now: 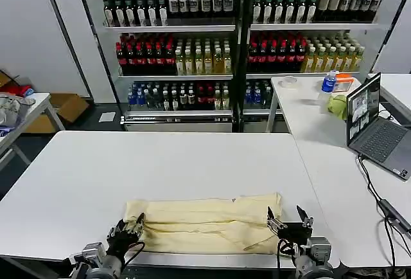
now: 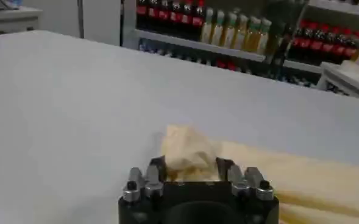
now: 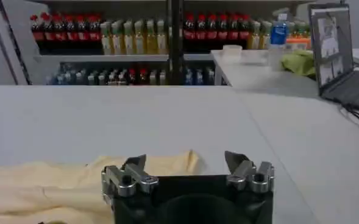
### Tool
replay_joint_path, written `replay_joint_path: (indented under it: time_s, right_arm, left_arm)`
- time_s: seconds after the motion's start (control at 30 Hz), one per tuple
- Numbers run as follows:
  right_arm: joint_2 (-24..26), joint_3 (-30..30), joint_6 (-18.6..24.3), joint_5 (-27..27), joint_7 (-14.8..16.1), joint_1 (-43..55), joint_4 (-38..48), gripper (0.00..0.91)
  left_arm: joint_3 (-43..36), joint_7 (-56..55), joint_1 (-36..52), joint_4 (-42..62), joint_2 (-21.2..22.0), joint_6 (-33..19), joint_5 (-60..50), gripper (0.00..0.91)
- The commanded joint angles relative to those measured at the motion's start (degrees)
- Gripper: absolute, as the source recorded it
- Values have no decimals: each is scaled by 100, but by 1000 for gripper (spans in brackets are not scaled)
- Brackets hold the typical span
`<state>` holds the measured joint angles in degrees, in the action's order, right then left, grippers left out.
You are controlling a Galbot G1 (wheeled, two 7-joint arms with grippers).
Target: Fold and organize the clothes.
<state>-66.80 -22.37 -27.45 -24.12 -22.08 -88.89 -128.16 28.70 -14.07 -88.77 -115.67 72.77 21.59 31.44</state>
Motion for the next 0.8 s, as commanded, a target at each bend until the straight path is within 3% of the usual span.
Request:
replay_joint_path:
  time_s: [0.03,0.43,0.8]
  right_arm:
    - [10,14,9,-14,-3,10,-48,907]
    - [-2,-66,28,12,-16,-110,-161,907]
    - [-11,21,32,8,-12,73,-105,907]
  left_arm:
    - [51,50,-73,-27,154,-49,73,10]
    - [632,106,66,7,-208,-17,716,10]
    - [2064,354,471,886,-1746,-53,913,10]
